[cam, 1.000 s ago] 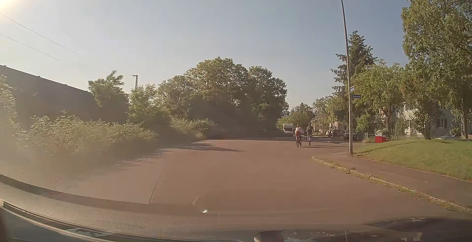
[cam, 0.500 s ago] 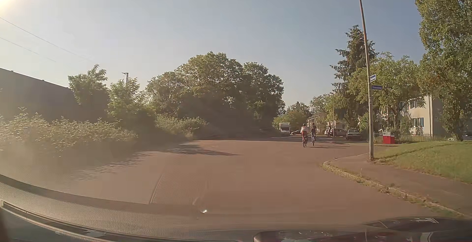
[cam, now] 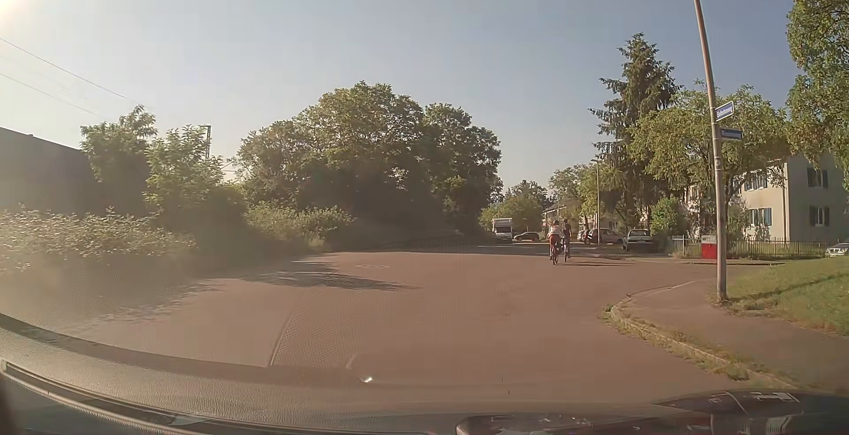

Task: Follow the waypoints while adhering to traffic rules and regulations

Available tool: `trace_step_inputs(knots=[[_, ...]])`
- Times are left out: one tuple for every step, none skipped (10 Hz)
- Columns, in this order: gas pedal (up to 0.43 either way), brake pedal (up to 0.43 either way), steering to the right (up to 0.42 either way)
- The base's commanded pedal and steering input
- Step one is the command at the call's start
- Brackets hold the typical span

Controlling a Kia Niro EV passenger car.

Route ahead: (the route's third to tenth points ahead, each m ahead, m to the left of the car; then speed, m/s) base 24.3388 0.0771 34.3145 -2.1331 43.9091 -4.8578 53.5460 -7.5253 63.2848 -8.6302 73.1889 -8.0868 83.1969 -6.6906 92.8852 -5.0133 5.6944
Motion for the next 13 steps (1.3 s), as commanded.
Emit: trace_step_inputs(knots=[[0.0, 0.0, 0.051], [0.0, 0.0, 0.055], [0.0, 0.0, 0.057], [0.0, 0.0, 0.059], [0.0, 0.0, 0.06], [0.0, 0.0, 0.062], [0.0, 0.0, 0.063], [0.0, 0.0, 0.065], [0.008, 0.0, 0.066], [0.02, 0.0, 0.068], [0.02, 0.0, 0.07], [0.039, 0.0, 0.07], [0.067, 0.0, 0.07]])
